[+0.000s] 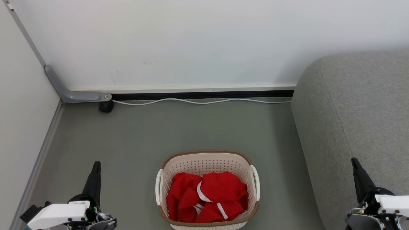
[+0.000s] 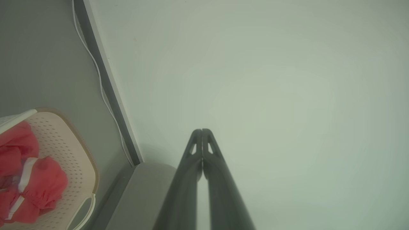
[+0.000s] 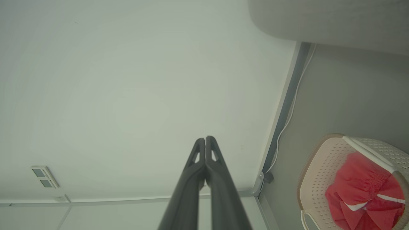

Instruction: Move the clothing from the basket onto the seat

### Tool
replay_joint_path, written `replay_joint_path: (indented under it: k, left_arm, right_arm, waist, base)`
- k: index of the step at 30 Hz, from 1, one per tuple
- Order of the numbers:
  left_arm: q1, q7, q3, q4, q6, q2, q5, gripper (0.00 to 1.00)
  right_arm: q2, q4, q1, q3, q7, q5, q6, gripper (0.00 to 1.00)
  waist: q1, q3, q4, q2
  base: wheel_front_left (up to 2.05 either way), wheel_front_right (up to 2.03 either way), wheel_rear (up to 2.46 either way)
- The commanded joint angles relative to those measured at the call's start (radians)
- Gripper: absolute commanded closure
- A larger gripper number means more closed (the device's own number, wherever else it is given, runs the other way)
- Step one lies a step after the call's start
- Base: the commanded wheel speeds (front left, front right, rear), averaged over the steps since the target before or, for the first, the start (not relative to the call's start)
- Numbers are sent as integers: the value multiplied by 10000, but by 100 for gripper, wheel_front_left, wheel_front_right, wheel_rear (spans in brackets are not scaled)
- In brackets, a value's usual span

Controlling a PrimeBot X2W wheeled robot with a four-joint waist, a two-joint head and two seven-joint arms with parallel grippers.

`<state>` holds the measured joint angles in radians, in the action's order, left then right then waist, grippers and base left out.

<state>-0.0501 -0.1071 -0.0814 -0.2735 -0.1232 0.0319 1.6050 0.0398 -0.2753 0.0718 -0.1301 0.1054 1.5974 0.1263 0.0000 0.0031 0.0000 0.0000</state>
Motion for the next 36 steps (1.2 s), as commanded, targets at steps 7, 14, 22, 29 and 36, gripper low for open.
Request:
replay_joint_path:
  k: [7, 14, 22, 29, 36]
  left_arm:
    - [-578, -57, -319, 288, -75, 183, 40, 100]
    - [255, 28, 35, -425, 13, -173, -6, 0]
    - [34, 224, 133, -462, 7, -146, -47, 0]
    - [-164, 446, 289, -482, 2, -88, -189, 0]
    - [-402, 713, 540, -533, -4, 24, -515, 0]
  right_arm:
    - [104, 305, 361, 168, 74, 117, 44, 100]
    - [-138, -386, -239, 79, -9, -17, -3, 0]
    - [-89, -333, -21, 193, -110, -96, 0, 0]
    - [16, -296, 187, 388, -313, -222, 2, 0]
    - [226, -301, 459, 757, -660, -441, 5, 0]
  waist:
    - [0, 0, 0, 0]
    - [0, 18, -1, 0]
    - [11, 15, -10, 0]
    - [1, 66, -22, 0]
    - [0, 107, -31, 0]
  base:
    - [0, 0, 0]
    - [0, 0, 0]
    - [0, 0, 0]
    - [0, 0, 0]
    - [0, 0, 0]
